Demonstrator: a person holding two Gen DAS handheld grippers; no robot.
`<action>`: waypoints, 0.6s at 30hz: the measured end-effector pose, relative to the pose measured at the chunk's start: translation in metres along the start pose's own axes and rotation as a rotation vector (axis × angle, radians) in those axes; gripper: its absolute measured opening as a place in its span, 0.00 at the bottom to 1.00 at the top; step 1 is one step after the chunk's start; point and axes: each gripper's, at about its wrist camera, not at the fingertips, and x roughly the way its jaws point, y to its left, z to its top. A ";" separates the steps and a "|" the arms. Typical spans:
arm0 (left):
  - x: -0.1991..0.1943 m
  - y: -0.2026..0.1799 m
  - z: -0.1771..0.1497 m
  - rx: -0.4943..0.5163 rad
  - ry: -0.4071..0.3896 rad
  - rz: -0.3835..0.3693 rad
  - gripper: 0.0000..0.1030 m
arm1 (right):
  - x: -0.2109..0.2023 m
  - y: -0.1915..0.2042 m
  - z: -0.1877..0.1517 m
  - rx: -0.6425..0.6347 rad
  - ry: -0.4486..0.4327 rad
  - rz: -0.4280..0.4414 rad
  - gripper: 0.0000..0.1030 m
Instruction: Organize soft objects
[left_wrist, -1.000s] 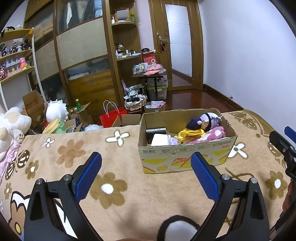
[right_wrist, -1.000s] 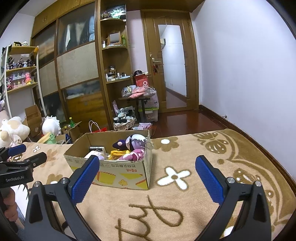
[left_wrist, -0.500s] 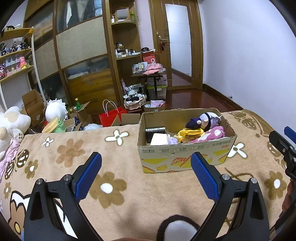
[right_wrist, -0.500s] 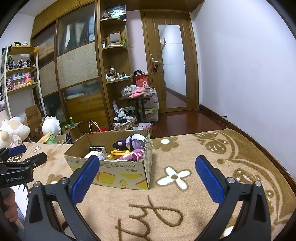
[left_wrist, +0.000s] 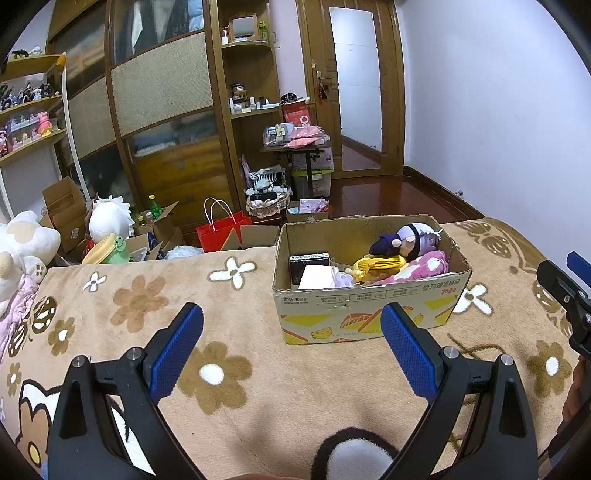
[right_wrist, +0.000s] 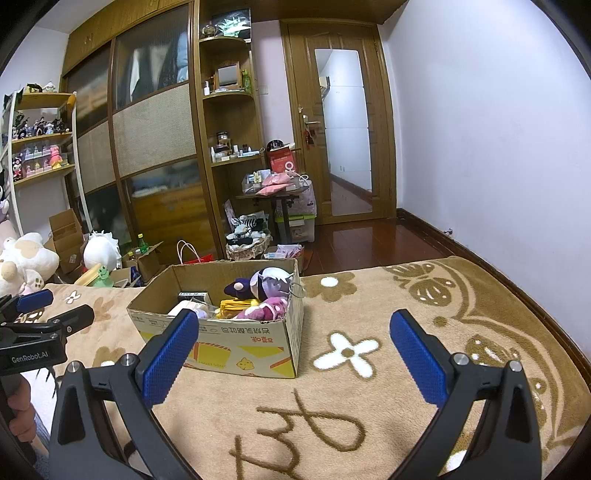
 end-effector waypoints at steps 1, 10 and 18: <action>0.000 0.000 0.000 0.001 0.000 0.000 0.93 | 0.000 0.000 0.000 0.000 -0.001 0.000 1.00; 0.000 0.000 0.000 0.001 0.001 0.000 0.93 | 0.000 0.000 0.000 0.001 -0.002 0.000 1.00; 0.000 0.000 0.001 0.000 -0.001 0.004 0.93 | 0.001 -0.001 -0.001 0.001 -0.003 0.000 1.00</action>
